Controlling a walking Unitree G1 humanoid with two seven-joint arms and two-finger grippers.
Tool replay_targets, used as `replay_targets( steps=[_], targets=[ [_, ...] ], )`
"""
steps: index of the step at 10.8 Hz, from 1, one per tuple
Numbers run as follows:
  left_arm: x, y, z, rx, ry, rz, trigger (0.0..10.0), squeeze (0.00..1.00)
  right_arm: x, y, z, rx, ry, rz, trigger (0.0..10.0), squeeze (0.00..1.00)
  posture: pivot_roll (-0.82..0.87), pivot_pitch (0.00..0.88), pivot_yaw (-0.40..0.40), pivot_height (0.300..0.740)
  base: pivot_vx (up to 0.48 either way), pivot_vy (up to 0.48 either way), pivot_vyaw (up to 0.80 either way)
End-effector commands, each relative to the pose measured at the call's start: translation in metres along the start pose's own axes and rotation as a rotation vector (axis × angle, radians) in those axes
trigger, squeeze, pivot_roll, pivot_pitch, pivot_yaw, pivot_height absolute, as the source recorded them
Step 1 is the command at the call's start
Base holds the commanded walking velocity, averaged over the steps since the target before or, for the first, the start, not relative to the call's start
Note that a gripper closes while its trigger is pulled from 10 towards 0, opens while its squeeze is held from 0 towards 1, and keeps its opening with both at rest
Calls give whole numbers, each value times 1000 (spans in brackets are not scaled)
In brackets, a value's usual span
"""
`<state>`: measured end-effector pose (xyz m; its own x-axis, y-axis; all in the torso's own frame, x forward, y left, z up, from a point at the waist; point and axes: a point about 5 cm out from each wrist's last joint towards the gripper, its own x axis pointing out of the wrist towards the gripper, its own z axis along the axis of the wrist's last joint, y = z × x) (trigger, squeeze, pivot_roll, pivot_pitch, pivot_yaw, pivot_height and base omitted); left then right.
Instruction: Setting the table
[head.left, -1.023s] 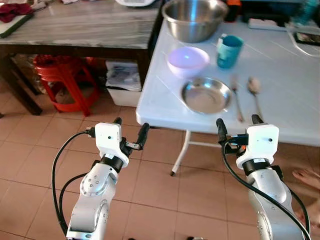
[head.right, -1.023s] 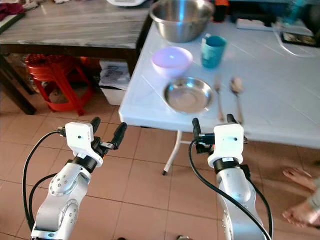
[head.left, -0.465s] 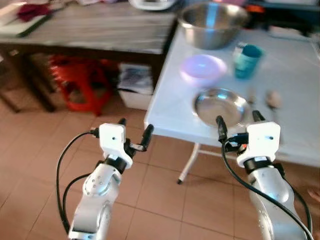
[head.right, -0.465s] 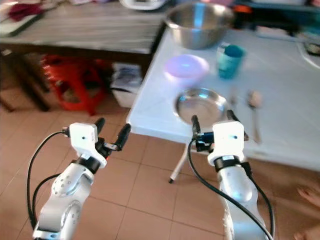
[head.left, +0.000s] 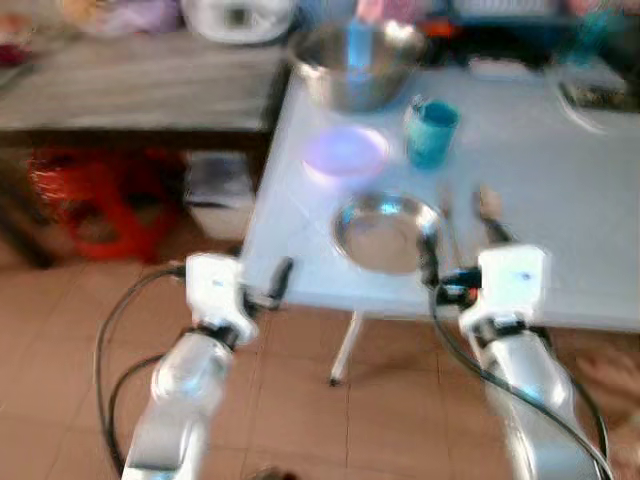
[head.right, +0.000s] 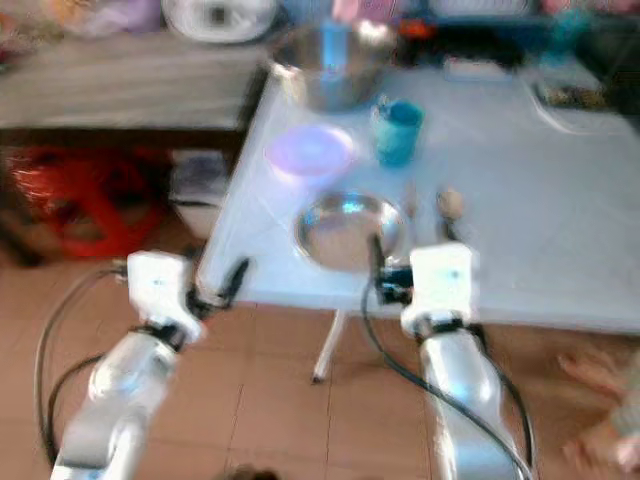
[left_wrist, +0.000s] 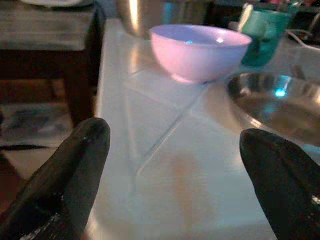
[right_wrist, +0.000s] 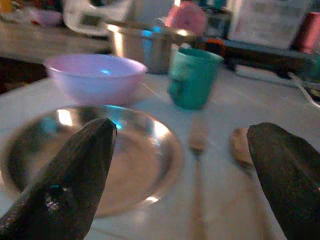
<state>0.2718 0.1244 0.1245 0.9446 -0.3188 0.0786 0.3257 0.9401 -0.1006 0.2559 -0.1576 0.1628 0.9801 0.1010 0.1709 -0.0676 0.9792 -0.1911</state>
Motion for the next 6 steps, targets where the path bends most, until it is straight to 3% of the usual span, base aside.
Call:
replay_targets(
  steps=[1, 3, 6],
  targets=[
    [1, -6, 1, -6, -2, -24, 10000, 0, -1, -4, 2, -6, -10, -12, 10000, 0, -138, 170, 69, 740, 251, 0, 0],
    [0, -7, 1, -19, -9, -17, 10000, 0, -2, -2, 3, -2, -9, -6, 10000, 0, -137, 177, 70, 740, 146, 0, 0],
    [-9, 6, 3, 59, -29, 40, 10000, 0, -3, 0, 4, 3, -15, 18, 10000, 0, -137, 186, 69, 740, 0, 0, 0]
  ],
)
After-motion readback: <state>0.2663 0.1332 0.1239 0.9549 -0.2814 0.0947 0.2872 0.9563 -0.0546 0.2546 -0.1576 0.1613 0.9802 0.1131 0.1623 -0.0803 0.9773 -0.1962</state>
